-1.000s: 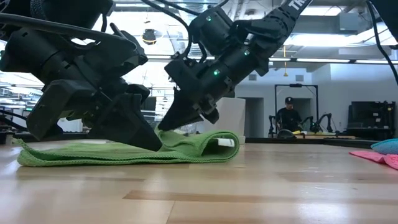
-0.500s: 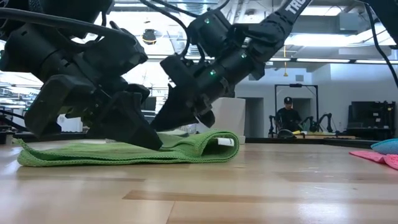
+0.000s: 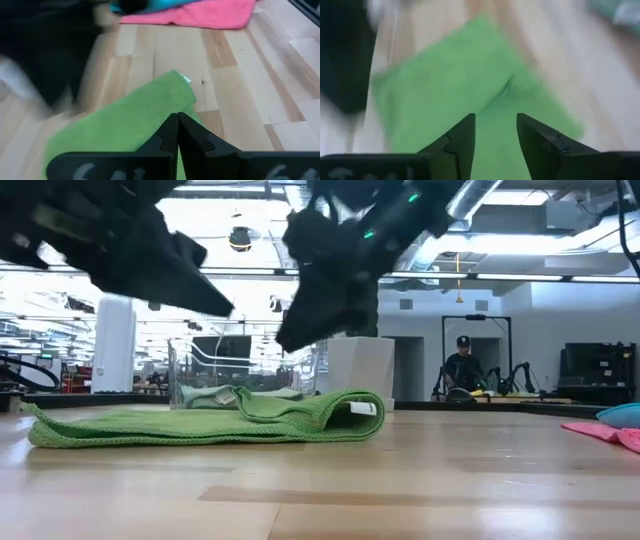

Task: Fold microfiber towels
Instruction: Fold the green microfiber towel

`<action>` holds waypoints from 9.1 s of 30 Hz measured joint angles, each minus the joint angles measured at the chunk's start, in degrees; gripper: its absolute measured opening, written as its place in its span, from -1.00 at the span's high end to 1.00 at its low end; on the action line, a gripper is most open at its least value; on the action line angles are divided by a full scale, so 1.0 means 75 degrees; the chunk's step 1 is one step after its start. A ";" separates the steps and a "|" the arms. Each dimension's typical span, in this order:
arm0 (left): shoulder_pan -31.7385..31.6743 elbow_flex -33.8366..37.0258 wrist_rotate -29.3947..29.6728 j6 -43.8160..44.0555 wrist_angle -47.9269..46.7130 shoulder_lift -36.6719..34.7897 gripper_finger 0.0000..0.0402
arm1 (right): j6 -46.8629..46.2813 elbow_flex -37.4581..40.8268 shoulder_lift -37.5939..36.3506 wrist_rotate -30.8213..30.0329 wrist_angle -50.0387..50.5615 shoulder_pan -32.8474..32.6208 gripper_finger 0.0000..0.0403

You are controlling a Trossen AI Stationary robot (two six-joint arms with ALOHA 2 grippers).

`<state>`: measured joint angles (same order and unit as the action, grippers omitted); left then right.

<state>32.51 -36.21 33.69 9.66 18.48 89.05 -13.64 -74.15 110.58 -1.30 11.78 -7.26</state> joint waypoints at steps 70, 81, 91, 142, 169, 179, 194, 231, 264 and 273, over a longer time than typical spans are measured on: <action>0.0382 0.0012 0.0156 0.1013 -0.0251 0.0782 1.00 | 0.2204 -0.0472 0.0813 -0.1540 0.0540 -0.1959 0.75; 0.0413 0.0003 -0.0315 0.0991 0.1262 0.1749 1.00 | 0.2514 -0.0472 0.0813 -0.1216 0.0533 -0.1976 0.73; 0.0540 0.0003 0.0104 0.0870 0.2054 0.2178 1.00 | 0.2624 -0.0472 0.0813 -0.1270 0.0477 -0.1962 0.46; 0.0367 -0.0192 -0.0186 0.1156 0.1923 0.2650 1.00 | 0.1202 -0.0464 0.0813 -0.1180 0.0064 -0.1662 0.65; 0.0367 -0.0192 -0.0172 0.1141 0.1798 0.2642 1.00 | -0.0028 -0.0465 0.0724 -0.1063 -0.0622 -0.1513 0.64; 0.0367 -0.0192 -0.0028 0.1130 0.1789 0.2642 1.00 | -0.0385 -0.0461 0.0790 -0.1070 -0.1013 -0.1572 0.64; 0.0365 -0.0192 0.1082 0.0943 0.2277 0.2624 1.00 | -0.0404 -0.0449 0.0752 -0.1241 -0.0996 -0.1650 0.64; 0.0370 -0.0198 -0.0397 0.0879 0.3337 0.2639 1.00 | -0.0482 -0.0449 0.0755 -0.1465 -0.1167 -0.1716 0.64; 0.0374 -0.0190 -0.1148 0.1545 0.2462 0.2650 1.00 | -0.1150 -0.0446 0.1816 -0.1264 -0.2696 -0.2180 0.64; 0.0402 -0.0199 -0.1230 0.2027 0.2015 0.2617 1.00 | -0.1179 -0.0461 0.2020 -0.1183 -0.2862 -0.2302 0.64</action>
<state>35.52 -37.70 24.47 24.86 33.59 108.68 -22.48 -77.60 125.73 -10.18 -9.69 -24.53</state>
